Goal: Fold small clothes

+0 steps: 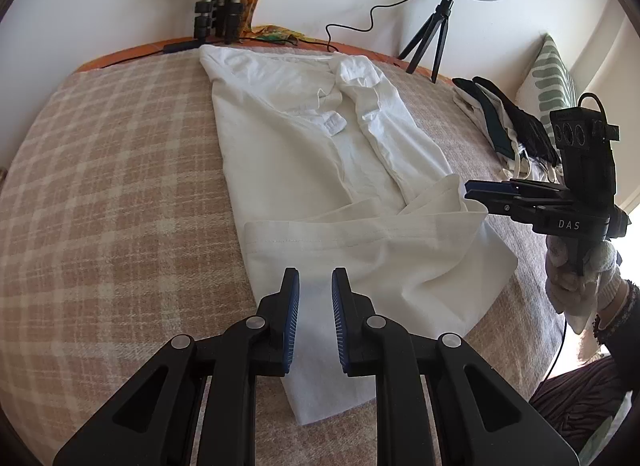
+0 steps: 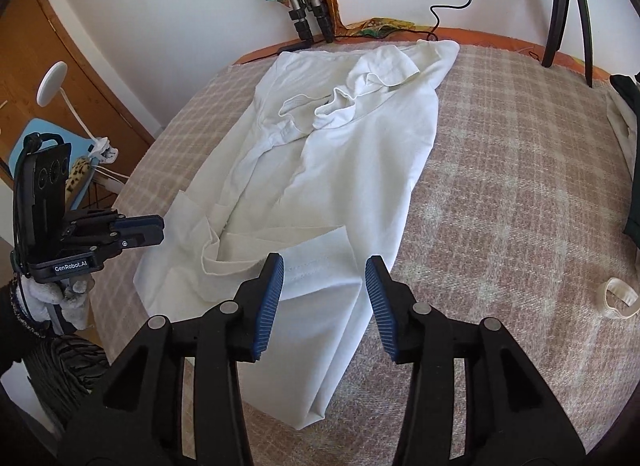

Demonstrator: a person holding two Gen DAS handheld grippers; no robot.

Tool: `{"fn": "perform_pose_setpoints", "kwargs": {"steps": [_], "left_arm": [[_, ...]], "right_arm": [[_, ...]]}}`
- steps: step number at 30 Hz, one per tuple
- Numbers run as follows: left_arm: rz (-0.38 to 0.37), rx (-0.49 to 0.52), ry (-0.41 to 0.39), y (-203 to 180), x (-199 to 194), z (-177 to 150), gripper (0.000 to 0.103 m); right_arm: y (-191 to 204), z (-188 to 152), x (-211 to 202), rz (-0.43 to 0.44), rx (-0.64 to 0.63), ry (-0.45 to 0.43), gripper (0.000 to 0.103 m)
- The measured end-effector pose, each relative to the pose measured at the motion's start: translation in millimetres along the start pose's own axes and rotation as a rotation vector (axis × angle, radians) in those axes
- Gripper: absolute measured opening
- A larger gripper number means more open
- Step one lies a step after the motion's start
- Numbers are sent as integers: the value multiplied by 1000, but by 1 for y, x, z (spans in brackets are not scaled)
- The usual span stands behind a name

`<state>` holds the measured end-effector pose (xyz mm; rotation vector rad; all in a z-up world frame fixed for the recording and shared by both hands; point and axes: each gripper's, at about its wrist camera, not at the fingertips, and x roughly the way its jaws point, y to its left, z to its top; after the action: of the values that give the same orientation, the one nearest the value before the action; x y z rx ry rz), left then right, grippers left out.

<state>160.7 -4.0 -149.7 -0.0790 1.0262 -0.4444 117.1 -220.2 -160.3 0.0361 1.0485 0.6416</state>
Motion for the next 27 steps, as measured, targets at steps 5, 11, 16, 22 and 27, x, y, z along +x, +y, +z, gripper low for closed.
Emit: {"fn": "perform_pose_setpoints", "kwargs": {"steps": [5, 11, 16, 22, 27], "left_arm": [[30, 4, -5, 3, 5, 1, 15], [60, 23, -15, 0, 6, 2, 15], [108, 23, -62, 3, -3, 5, 15], [125, 12, -90, 6, -9, 9, 15], [57, 25, -74, -3, -13, 3, 18]], "right_arm": [[-2, 3, 7, 45, 25, 2, 30], [-5, 3, 2, 69, 63, -19, 6], [-35, 7, -7, 19, 205, -59, 5], [-26, 6, -7, 29, 180, -9, 9], [-17, 5, -21, 5, 128, -39, 27]]}}
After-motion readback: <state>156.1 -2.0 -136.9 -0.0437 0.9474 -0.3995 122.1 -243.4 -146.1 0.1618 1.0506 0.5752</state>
